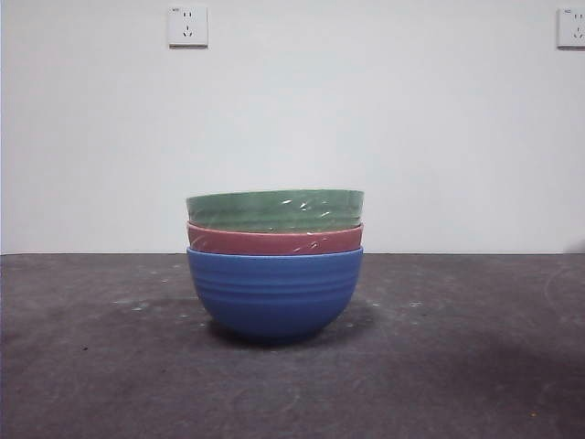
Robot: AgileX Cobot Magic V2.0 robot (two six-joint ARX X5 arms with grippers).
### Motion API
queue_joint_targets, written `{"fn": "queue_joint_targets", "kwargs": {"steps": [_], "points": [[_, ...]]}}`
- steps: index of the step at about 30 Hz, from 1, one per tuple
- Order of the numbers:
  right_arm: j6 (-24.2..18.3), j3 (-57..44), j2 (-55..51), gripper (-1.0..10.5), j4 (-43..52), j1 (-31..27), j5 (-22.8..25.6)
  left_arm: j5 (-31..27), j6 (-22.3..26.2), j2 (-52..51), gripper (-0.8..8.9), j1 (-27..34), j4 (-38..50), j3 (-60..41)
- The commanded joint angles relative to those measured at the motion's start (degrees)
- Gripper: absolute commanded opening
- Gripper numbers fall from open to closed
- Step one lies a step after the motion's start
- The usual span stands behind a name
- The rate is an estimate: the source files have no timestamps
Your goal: Pick up the green bowl on the top,put the green bowl on the left,pick up the red bowl in the middle,put the red bowl on the right
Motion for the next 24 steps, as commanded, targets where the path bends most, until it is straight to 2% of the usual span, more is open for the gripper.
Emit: {"fn": "queue_joint_targets", "kwargs": {"steps": [1,5,11,14,16,24], "points": [[1.9,1.5,0.7,-0.2,-0.8,-0.1,-0.1,0.3,-2.7,-0.1,-0.07,0.1,-0.6,1.0],[1.6,6.0,3.4,-0.2,-2.8,-0.1,-0.1,0.2,-3.4,1.7,-0.07,0.1,-2.8,4.8],[-1.6,15.8,10.9,-0.2,-5.8,-0.1,-0.1,0.5,-3.1,10.6,-0.07,0.1,-5.3,12.8],[-4.6,21.3,15.4,-0.2,-7.8,-0.1,-0.1,1.2,-2.6,15.8,-0.07,0.1,-5.3,17.1],[-7.0,25.2,18.6,-0.2,-9.2,-0.1,-0.5,3.0,-0.2,19.4,-0.07,0.1,-5.3,20.4],[-18.2,39.5,31.6,-0.2,-15.3,-0.1,-8.1,13.0,11.0,34.5,-0.07,0.1,-7.2,34.1]]}}
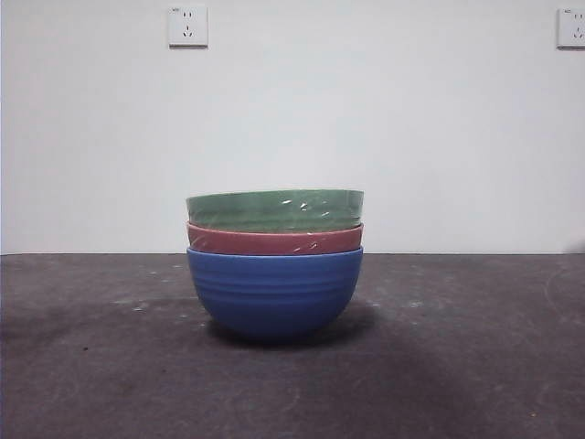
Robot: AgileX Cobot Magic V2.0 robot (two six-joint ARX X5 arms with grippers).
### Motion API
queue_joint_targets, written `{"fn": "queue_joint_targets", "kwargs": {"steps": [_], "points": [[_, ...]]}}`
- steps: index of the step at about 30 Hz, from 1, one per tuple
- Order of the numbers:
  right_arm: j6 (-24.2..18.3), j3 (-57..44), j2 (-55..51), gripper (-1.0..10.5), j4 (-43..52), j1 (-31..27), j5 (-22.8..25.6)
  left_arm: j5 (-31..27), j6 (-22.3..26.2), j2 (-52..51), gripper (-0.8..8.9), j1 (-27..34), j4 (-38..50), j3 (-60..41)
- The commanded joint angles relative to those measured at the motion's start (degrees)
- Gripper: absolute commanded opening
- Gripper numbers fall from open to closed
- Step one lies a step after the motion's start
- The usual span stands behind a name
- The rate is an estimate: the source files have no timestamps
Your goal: Pick up the green bowl on the top,put the green bowl on the left,pick up the red bowl in the middle,put the red bowl on the right
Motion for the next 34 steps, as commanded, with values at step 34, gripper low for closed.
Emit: {"fn": "queue_joint_targets", "kwargs": {"steps": [34], "points": [[-15.8,15.5,19.5,2.2,-10.8,0.0,-11.5,-8.1,30.8,39.6,3.52,-31.8,-20.2,30.7]]}}
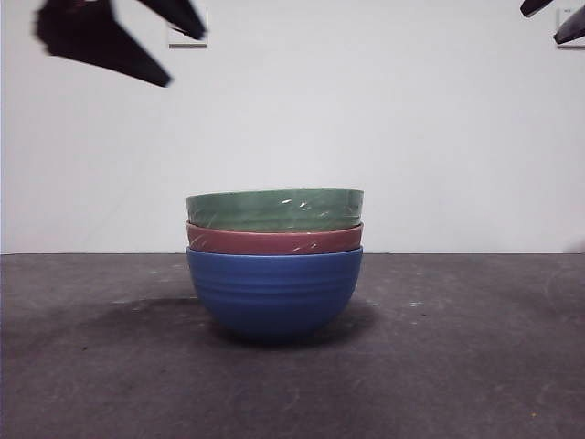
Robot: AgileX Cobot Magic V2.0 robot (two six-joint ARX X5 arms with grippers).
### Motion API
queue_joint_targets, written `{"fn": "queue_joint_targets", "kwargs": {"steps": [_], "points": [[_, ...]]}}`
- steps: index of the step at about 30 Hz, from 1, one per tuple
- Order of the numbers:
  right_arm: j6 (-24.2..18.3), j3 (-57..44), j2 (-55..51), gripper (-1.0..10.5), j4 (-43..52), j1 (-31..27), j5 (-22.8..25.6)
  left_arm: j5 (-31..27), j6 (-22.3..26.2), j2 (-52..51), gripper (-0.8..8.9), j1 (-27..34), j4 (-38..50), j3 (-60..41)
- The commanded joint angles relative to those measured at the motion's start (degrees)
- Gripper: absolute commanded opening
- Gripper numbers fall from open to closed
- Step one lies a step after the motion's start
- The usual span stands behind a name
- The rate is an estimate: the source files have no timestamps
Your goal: Pick up the green bowl on the top,put the green bowl on the left,pick up the red bowl in the middle,put the red bowl on the right
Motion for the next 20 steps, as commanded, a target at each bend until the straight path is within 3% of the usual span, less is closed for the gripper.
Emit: {"fn": "queue_joint_targets", "kwargs": {"steps": [1,4,9,20], "points": [[-0.1,0.2,0.3,2.2,0.3,-0.1,-0.1,-3.6,7.6,4.3,3.52,-4.2,-3.2,3.5],[0.0,0.2,0.5,2.2,0.3,-0.1,-0.1,-6.9,11.9,8.8,3.51,-8.1,-6.0,6.9],[-0.1,0.2,0.5,2.2,0.3,-0.1,-0.1,-12.6,14.9,15.1,3.50,-12.4,-6.1,9.4],[-0.1,0.2,0.5,2.2,0.3,-0.1,-0.1,-13.0,18.1,23.2,3.42,-14.3,-5.9,9.6]]}}
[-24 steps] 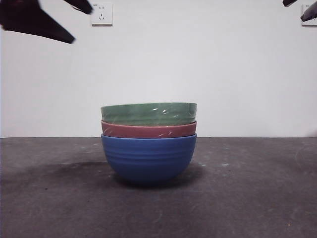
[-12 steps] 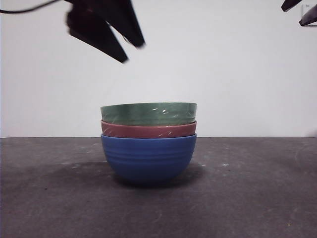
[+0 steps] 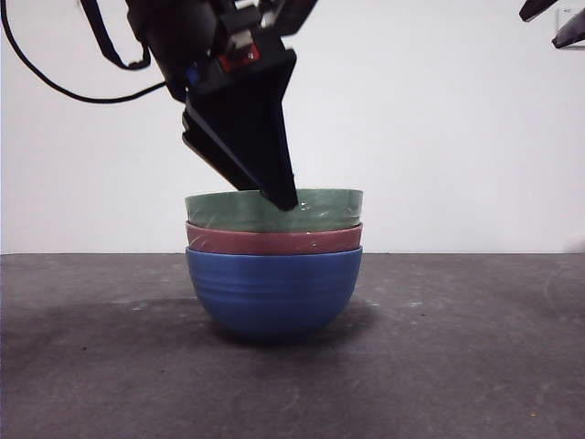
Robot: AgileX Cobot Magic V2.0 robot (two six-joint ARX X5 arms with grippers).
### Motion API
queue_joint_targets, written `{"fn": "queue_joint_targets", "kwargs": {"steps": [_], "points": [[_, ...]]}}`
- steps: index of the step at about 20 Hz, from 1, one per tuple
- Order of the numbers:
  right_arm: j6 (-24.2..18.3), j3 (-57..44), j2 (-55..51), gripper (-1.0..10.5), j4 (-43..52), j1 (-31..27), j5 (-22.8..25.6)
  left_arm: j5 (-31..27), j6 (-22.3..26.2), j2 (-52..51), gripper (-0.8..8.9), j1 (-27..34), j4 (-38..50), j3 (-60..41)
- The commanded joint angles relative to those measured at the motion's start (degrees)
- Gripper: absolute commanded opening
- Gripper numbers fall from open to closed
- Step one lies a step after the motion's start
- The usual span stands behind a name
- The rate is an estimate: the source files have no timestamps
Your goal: Pick up the green bowl on the top,put the green bowl on the left,pick up the red bowl in the middle,put the red bowl on the right
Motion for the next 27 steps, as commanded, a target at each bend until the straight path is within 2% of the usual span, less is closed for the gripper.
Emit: {"fn": "queue_joint_targets", "kwargs": {"steps": [1,2,6,11,14,19,22,25,27], "points": [[-0.1,0.2,0.1,2.2,0.2,-0.1,-0.1,-0.1,1.2,0.3,3.40,-0.1,0.4,0.0],[-0.1,0.2,0.1,2.2,0.2,-0.1,0.0,-0.1,1.2,0.3,3.05,-0.1,0.8,0.0],[-0.1,0.2,0.1,2.2,0.3,-0.1,0.1,-0.2,2.7,0.3,-0.09,-0.1,0.9,0.0],[-0.1,0.2,0.1,2.2,0.3,-0.1,0.1,-0.7,3.1,0.1,-0.13,-0.3,0.3,0.7],[-0.1,0.2,0.1,2.2,0.3,-0.1,0.2,-3.1,3.1,-1.1,-0.13,-0.7,-2.4,4.4],[-0.1,0.2,0.1,2.2,0.3,-0.1,0.3,-3.2,0.2,-5.0,-0.13,-1.0,-13.1,15.4],[-0.1,0.2,0.1,2.2,0.3,-0.1,0.3,-6.3,-5.5,-10.1,-0.13,-1.0,-17.5,17.8],[-0.1,0.2,0.1,2.2,0.3,-0.1,0.3,-16.9,-14.0,-16.3,-0.13,-0.9,-24.4,16.3],[-0.1,0.2,0.1,2.2,0.2,-0.1,0.3,-22.0,-19.1,-21.4,-0.13,-0.9,-24.3,11.2]]}}
